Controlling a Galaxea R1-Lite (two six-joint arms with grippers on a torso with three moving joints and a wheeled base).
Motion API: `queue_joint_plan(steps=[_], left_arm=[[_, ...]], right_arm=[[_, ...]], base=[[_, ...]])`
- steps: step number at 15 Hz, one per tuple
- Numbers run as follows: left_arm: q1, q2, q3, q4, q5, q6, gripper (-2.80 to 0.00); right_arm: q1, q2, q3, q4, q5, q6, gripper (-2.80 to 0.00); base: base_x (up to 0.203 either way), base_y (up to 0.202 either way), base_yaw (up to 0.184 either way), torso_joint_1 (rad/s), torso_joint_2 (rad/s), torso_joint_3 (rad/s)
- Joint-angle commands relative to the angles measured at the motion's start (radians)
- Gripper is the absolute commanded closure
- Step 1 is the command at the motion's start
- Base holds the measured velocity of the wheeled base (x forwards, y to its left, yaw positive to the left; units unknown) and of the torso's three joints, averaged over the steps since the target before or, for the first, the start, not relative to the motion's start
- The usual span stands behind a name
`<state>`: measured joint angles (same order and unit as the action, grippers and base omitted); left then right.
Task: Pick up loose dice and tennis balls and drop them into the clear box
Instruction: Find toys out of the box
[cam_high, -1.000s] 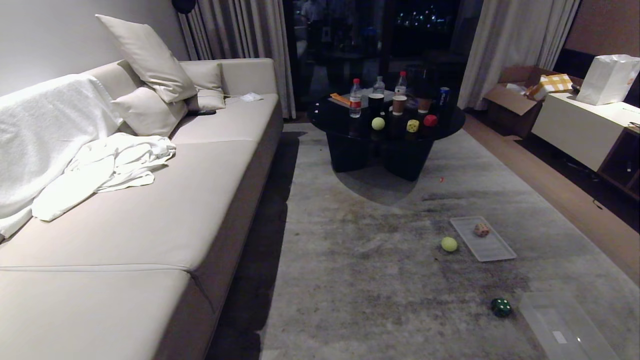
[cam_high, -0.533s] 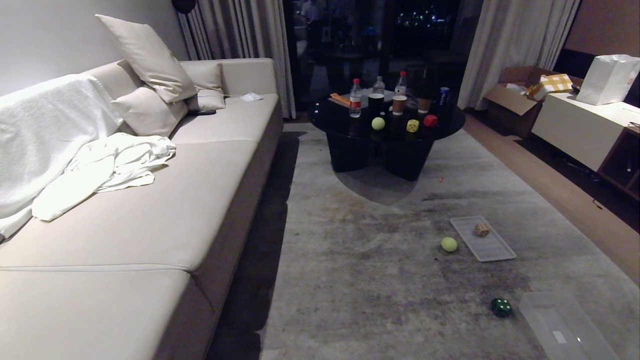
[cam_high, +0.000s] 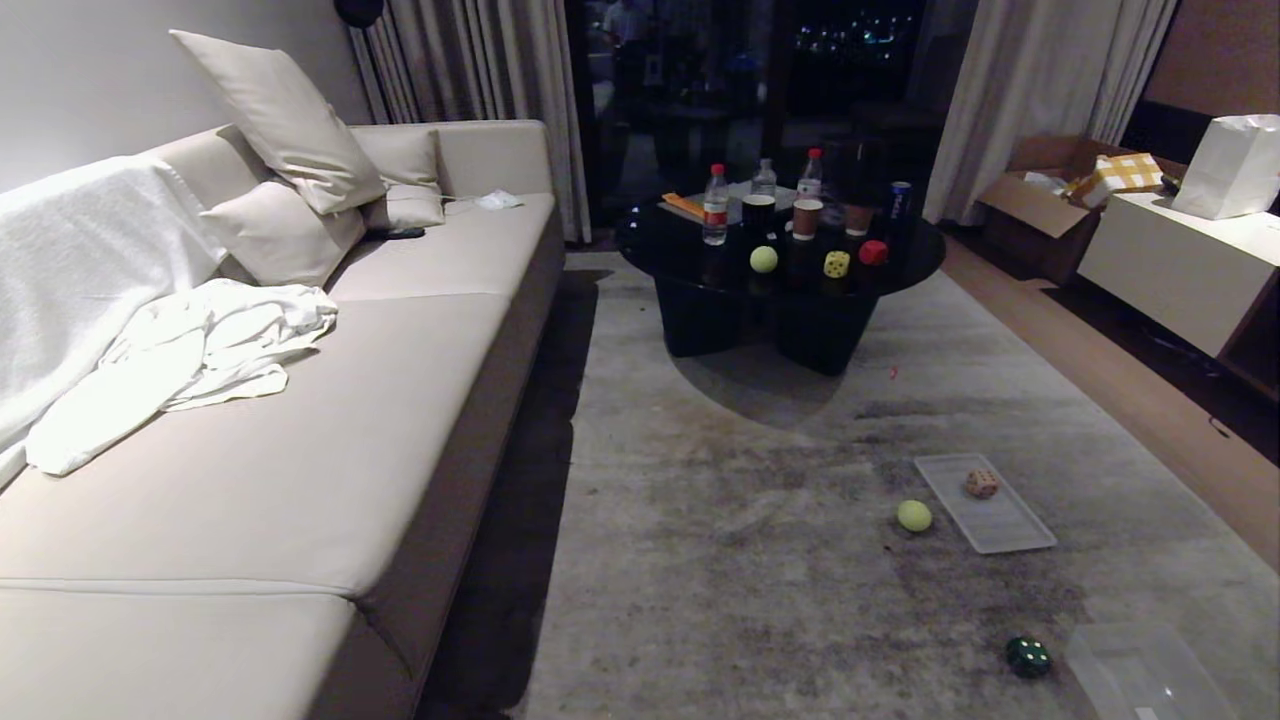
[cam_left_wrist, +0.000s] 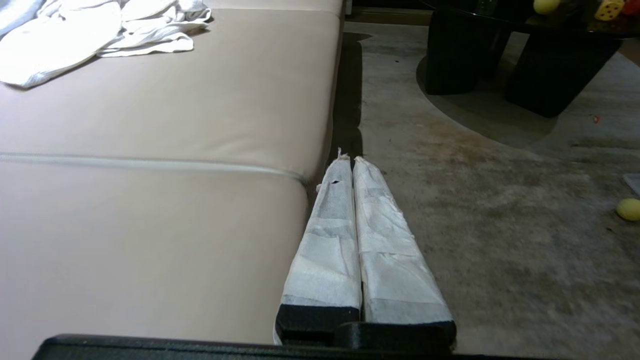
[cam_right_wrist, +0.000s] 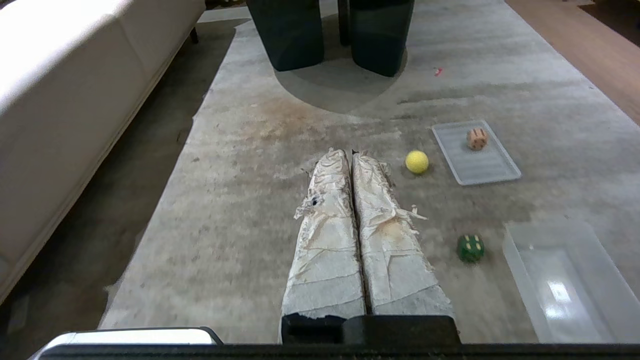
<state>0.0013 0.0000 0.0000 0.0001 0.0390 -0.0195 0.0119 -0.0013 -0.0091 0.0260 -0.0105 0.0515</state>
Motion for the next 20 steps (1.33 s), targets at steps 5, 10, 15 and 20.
queue_joint_plan(steps=[5, 10, 15, 20], left_arm=[[0.000, 0.002, 0.002, 0.000, -0.001, 0.001, 0.00], [0.000, 0.002, 0.002, 0.000, -0.002, 0.003, 0.00], [0.000, 0.002, 0.002, 0.000, -0.002, 0.004, 0.00], [0.000, 0.002, 0.002, 0.000, -0.002, 0.004, 0.00]], right_arm=[[0.000, 0.001, 0.000, 0.000, 0.000, 0.002, 0.00], [0.000, 0.001, 0.000, 0.000, 0.000, 0.002, 0.00], [0.000, 0.001, 0.000, 0.000, 0.000, 0.002, 0.00], [0.000, 0.001, 0.000, 0.000, 0.000, 0.002, 0.00]], base=[[0.189, 0.000, -0.002, 0.001, 0.00, 0.003], [0.183, 0.000, 0.000, 0.002, 0.00, 0.002], [0.185, 0.000, -0.002, 0.003, 0.00, 0.003], [0.049, 0.000, 0.000, 0.001, 0.00, 0.000]])
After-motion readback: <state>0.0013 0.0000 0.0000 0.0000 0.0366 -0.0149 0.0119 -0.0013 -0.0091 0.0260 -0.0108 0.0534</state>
